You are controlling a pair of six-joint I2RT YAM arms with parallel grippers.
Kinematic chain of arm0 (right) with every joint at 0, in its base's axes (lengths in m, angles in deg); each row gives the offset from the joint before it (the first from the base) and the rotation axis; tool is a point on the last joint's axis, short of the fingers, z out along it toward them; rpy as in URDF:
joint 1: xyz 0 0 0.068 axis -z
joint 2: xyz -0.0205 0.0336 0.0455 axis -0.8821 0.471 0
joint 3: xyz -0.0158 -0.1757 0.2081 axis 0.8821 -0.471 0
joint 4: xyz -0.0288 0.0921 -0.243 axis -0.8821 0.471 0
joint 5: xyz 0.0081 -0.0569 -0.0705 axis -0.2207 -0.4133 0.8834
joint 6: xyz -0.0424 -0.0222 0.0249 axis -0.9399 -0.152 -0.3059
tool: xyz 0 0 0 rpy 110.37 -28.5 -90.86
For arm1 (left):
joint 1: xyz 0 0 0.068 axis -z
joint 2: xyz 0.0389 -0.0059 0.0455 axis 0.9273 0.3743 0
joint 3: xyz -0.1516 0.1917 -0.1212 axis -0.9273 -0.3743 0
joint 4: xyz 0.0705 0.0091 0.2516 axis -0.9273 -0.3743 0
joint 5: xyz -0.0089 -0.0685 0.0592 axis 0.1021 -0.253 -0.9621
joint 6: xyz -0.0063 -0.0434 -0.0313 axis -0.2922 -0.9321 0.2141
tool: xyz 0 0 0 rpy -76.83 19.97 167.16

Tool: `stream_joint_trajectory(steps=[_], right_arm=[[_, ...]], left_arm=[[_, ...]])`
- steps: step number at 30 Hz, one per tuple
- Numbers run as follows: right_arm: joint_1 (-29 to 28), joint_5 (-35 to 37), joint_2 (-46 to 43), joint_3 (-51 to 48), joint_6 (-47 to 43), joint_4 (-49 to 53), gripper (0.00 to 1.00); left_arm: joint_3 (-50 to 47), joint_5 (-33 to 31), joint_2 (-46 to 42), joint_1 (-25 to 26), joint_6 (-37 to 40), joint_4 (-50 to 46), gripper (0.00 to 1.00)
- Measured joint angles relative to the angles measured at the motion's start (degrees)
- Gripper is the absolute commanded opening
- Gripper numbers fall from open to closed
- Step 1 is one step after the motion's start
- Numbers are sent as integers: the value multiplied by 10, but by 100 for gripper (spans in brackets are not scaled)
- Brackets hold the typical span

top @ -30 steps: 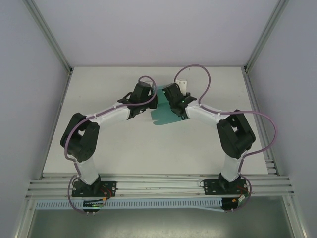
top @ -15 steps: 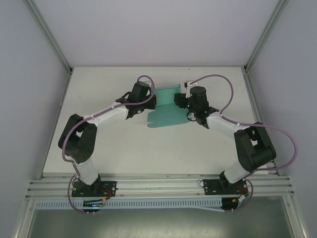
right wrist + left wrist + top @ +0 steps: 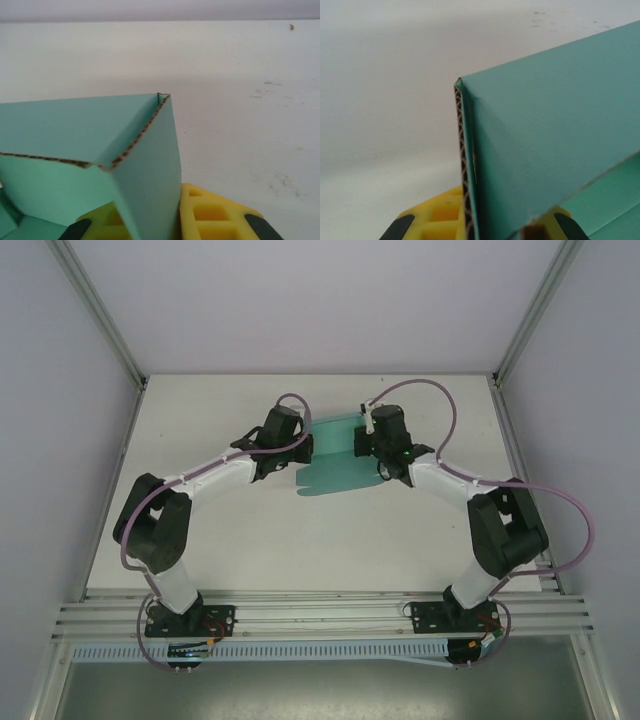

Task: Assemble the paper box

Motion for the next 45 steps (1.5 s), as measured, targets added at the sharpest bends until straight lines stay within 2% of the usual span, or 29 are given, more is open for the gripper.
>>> stream_joint_trajectory(steps=[6, 12, 18, 21, 24, 30, 35, 41, 43, 45], right_arm=[[-38, 111, 31, 56, -30, 68, 0], [-60, 195, 37, 71, -98, 73, 0], [-64, 209, 34, 40, -191, 41, 0], [-64, 207, 31, 29, -209, 26, 0], [-64, 222, 32, 41, -177, 35, 0], [-65, 279, 49, 116, 12, 131, 0], [-73, 304, 68, 135, 110, 176, 0], [-75, 304, 71, 135, 119, 181, 0], [-75, 303, 71, 134, 89, 168, 9], [-74, 294, 70, 126, 56, 143, 10]], left_arm=[[9, -24, 0, 0, -9, -27, 0], [42, -46, 3, 6, -27, -64, 0], [59, -44, 15, 9, -37, -90, 0], [59, -40, 16, 9, -37, -94, 0], [59, -38, 16, 9, -41, -83, 0], [58, -38, 15, 12, -43, -38, 0], [54, -58, 15, 20, -38, -37, 0], [45, -68, 15, 25, -38, -32, 0], [45, -69, 15, 24, -39, -30, 0], [45, -70, 15, 23, -41, -30, 0]])
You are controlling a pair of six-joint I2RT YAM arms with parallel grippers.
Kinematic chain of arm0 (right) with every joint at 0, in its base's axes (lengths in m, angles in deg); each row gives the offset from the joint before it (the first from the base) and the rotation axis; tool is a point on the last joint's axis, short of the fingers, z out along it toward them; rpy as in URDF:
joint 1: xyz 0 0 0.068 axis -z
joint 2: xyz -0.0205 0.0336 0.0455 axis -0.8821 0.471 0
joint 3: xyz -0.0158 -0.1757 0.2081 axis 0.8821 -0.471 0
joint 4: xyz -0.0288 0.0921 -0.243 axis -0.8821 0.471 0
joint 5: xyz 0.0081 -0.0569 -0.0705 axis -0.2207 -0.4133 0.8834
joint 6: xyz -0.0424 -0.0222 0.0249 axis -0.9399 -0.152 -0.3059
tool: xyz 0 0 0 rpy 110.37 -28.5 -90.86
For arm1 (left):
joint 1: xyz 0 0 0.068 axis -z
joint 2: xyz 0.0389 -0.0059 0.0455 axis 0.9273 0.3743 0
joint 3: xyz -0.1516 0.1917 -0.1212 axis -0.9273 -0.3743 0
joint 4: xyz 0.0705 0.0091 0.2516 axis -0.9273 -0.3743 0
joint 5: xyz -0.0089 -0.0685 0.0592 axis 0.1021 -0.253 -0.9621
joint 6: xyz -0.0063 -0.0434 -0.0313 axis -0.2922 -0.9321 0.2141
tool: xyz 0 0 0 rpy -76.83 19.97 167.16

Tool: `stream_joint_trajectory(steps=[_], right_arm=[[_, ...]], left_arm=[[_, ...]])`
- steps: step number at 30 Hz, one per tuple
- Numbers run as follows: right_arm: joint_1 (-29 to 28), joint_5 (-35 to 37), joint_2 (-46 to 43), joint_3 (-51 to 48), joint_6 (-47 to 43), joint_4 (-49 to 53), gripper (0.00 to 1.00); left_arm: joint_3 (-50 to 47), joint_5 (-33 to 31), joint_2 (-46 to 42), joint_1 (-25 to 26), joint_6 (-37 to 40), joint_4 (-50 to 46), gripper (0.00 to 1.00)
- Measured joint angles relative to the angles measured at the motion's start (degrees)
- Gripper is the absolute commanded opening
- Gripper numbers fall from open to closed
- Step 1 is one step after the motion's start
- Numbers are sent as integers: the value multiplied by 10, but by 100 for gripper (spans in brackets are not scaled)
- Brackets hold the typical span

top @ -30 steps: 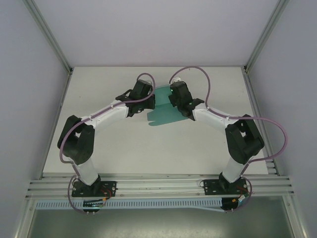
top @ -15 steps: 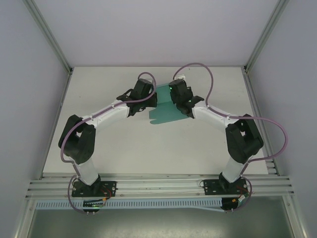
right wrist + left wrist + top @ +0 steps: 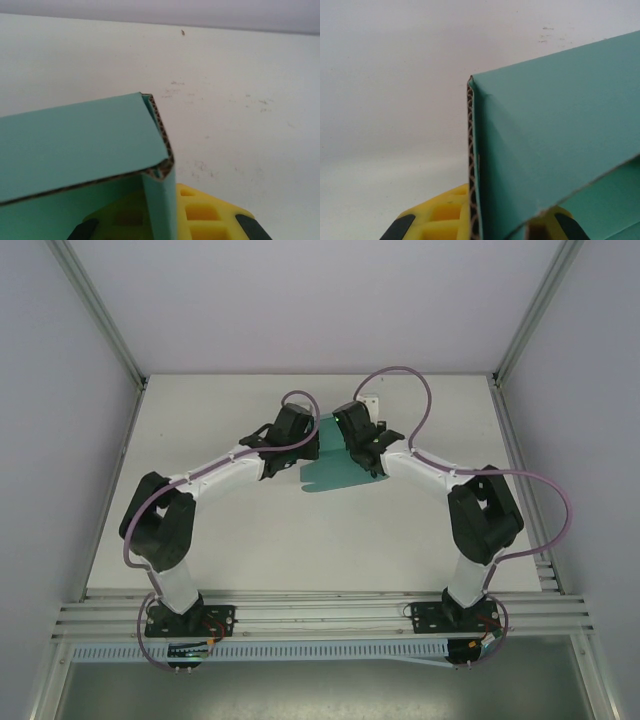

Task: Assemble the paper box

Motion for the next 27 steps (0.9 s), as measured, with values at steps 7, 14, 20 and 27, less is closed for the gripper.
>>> stream_joint_trajectory(steps=[7, 14, 20, 27], right_arm=[[37, -134, -42, -90, -69, -99, 40], [74, -259, -71, -110, -80, -127, 51], [82, -299, -73, -110, -60, -127, 64], [90, -364, -82, -116, -13, -138, 88]], left_arm=[[-24, -2, -17, -3, 6, -10, 0], [-47, -9, -52, -4, 20, 0, 0], [-49, -25, -54, -8, 29, 0, 0], [-47, -31, -54, -12, 28, 0, 0]])
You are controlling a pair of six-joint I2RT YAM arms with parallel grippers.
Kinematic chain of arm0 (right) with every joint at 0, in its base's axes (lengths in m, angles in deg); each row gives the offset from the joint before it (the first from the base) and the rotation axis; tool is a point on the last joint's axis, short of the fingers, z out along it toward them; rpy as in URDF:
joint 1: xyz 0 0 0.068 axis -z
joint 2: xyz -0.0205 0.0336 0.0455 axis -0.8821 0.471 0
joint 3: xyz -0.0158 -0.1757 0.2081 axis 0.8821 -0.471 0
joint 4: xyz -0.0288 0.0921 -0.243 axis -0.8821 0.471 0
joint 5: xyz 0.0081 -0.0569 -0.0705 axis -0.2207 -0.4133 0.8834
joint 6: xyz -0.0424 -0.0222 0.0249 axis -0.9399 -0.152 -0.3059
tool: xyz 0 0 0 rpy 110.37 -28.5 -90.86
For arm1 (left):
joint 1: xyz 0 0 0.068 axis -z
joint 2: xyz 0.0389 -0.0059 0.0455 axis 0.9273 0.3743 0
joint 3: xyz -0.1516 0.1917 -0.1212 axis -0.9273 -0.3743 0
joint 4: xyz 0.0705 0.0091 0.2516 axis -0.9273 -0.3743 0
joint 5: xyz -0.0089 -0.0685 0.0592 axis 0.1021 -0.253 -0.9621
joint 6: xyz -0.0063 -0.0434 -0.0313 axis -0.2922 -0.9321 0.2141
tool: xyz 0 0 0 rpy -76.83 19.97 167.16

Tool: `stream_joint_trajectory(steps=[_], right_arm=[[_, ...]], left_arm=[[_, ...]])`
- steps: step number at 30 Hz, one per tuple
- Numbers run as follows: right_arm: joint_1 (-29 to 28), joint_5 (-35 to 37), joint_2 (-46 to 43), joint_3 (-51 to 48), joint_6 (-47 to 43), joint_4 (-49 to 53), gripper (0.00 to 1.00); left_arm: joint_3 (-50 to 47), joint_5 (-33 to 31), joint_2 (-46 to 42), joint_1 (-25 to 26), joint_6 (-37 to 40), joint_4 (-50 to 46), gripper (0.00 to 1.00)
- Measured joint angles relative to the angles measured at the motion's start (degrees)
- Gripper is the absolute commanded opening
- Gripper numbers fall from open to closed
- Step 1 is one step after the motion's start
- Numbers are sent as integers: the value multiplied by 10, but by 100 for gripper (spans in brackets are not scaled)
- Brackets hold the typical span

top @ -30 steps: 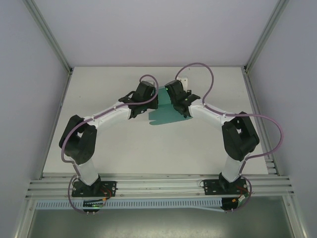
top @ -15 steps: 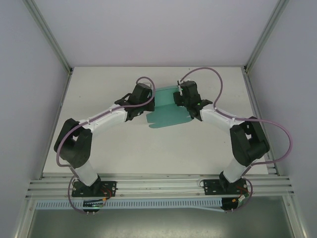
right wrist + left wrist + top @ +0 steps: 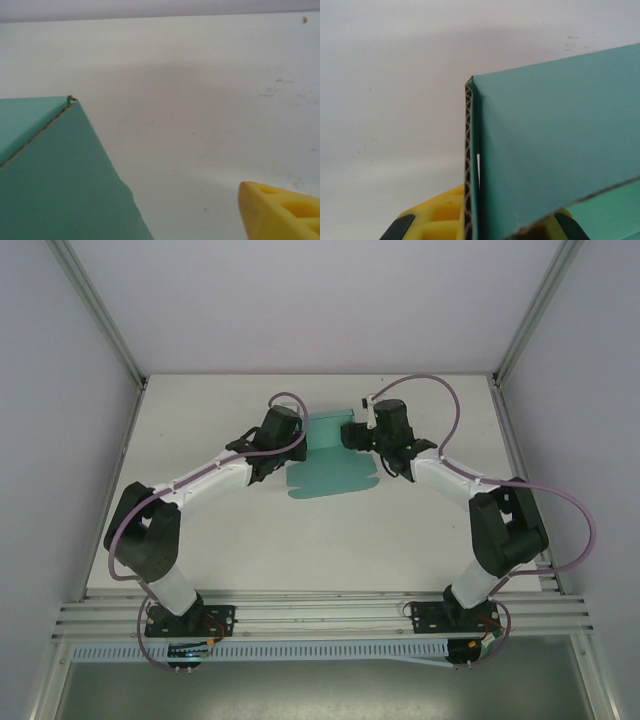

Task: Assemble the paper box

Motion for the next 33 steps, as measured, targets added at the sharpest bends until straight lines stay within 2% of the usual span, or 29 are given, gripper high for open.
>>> stream_joint_trajectory(steps=[1, 2, 10, 14, 23, 28, 33], right_arm=[[0, -6, -4, -2, 3, 0, 97], [0, -13, -10, -5, 6, 0, 99], [0, -26, -153, -115, 46, -39, 99], [0, 9, -250, -167, 66, -48, 99], [14, 140, -450, -282, 76, 1, 99], [36, 163, -522, -327, 75, 54, 99], [42, 167, -549, -347, 75, 86, 99]], left_arm=[[0, 0, 0, 0, 0, 0, 0], [0, 2, 0, 0, 0, 0, 0], [16, 18, 6, 0, 4, -1, 0], [28, 26, 11, 0, 31, -8, 0], [43, 125, 28, -26, 181, -94, 0], [102, 166, 78, -30, 293, -198, 0], [171, 149, 155, -29, 385, -292, 0]])
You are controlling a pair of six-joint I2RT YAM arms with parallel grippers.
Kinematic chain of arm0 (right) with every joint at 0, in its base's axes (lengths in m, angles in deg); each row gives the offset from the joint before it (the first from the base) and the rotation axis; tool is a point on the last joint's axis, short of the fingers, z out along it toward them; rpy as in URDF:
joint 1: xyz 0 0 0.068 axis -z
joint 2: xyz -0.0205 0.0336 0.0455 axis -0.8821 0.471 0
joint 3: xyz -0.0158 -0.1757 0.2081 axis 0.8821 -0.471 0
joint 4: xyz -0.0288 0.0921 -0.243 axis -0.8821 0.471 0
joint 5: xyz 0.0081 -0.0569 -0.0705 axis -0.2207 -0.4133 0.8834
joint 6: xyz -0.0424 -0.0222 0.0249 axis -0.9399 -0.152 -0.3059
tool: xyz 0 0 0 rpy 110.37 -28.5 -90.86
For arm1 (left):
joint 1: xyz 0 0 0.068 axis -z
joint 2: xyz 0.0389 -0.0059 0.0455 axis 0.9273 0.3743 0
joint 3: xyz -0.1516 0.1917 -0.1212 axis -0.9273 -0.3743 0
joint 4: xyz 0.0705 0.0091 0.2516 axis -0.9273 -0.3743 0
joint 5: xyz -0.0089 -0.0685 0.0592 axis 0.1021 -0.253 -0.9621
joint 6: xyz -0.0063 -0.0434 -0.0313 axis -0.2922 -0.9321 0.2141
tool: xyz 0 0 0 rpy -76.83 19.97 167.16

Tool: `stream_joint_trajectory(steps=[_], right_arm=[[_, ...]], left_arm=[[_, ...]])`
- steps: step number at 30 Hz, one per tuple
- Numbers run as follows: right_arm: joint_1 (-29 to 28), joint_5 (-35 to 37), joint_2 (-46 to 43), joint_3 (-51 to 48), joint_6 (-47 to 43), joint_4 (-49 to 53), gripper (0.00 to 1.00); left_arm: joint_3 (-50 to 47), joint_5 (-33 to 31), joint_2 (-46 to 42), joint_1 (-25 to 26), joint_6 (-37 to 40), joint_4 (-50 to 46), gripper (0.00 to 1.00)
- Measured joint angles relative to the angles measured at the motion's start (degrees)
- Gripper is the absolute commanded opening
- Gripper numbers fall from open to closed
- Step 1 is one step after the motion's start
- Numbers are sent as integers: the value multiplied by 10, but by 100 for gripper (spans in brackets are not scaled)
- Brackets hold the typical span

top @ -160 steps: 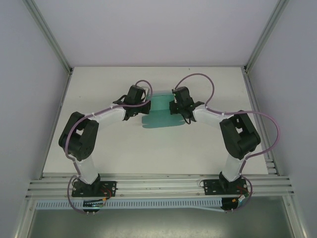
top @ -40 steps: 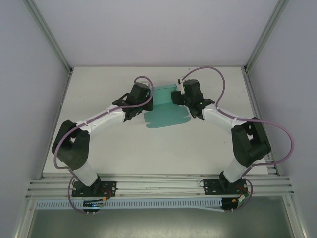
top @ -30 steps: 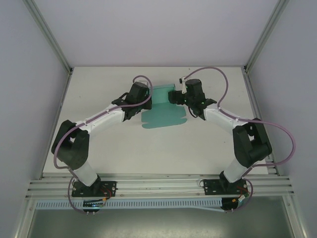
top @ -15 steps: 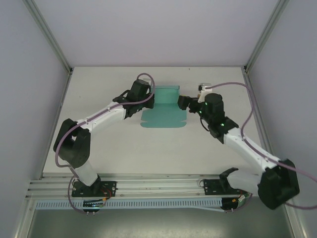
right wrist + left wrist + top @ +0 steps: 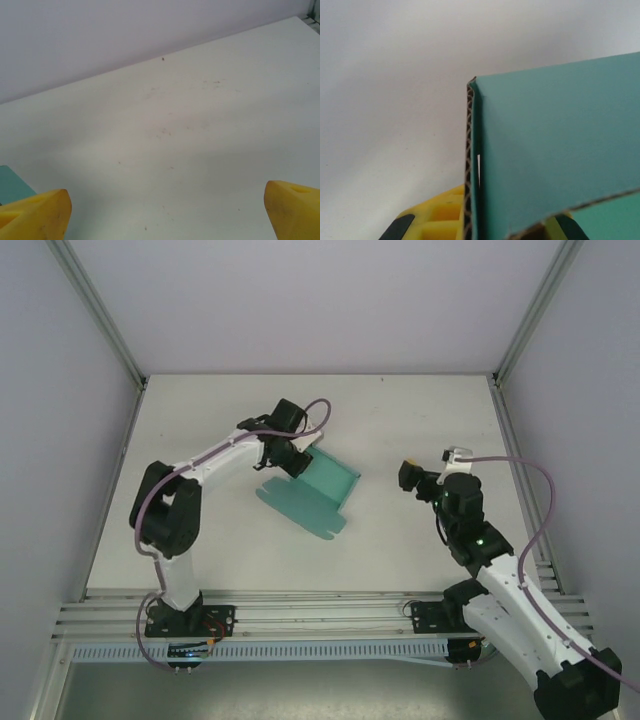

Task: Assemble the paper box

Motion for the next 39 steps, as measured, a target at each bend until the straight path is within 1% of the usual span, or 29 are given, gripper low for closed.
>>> stream_joint_trajectory(steps=[5, 11, 14, 16, 17, 18, 19, 21, 24, 29, 30, 31, 32, 33, 36, 39], right_arm=[[9, 1, 5, -5, -3, 16, 99], [13, -3, 10, -5, -13, 19, 99], [14, -4, 13, -5, -16, 23, 99], [14, -4, 13, -5, -16, 25, 99], [14, -4, 13, -5, -15, 25, 99], [14, -5, 13, -6, -15, 24, 99], [14, -8, 13, -8, -15, 24, 99], [15, -14, 13, -16, -15, 24, 99], [16, -17, 13, -28, -15, 24, 99], [17, -30, 13, -33, -15, 22, 99], [17, -32, 13, -33, -15, 20, 99], [17, -35, 13, -33, -15, 19, 99], [17, -42, 13, -34, -16, 16, 99], [18, -61, 14, -34, -19, 12, 99], [19, -91, 32, -35, -37, -4, 99], [19, -127, 77, -24, -59, -11, 99]], left_arm=[[66, -56, 76, 8, 44, -49, 0], [132, -127, 144, 31, 61, -80, 0], [156, -148, 162, 42, 72, -98, 1], [163, -150, 166, 43, 78, -104, 8], [166, -148, 167, 43, 81, -108, 16], [169, -147, 169, 43, 84, -110, 22], [171, -144, 172, 43, 85, -108, 25], [175, -133, 182, 43, 92, -108, 39], [191, -114, 188, 42, 106, -114, 52], [248, -78, 188, 42, 129, -127, 61], [260, -70, 188, 42, 132, -129, 66], [271, -62, 188, 42, 137, -129, 72], [282, -52, 186, 42, 139, -129, 82], [287, -44, 184, 42, 142, -129, 98], [285, -22, 170, 42, 143, -125, 98], [236, -16, 124, 42, 121, -76, 99]])
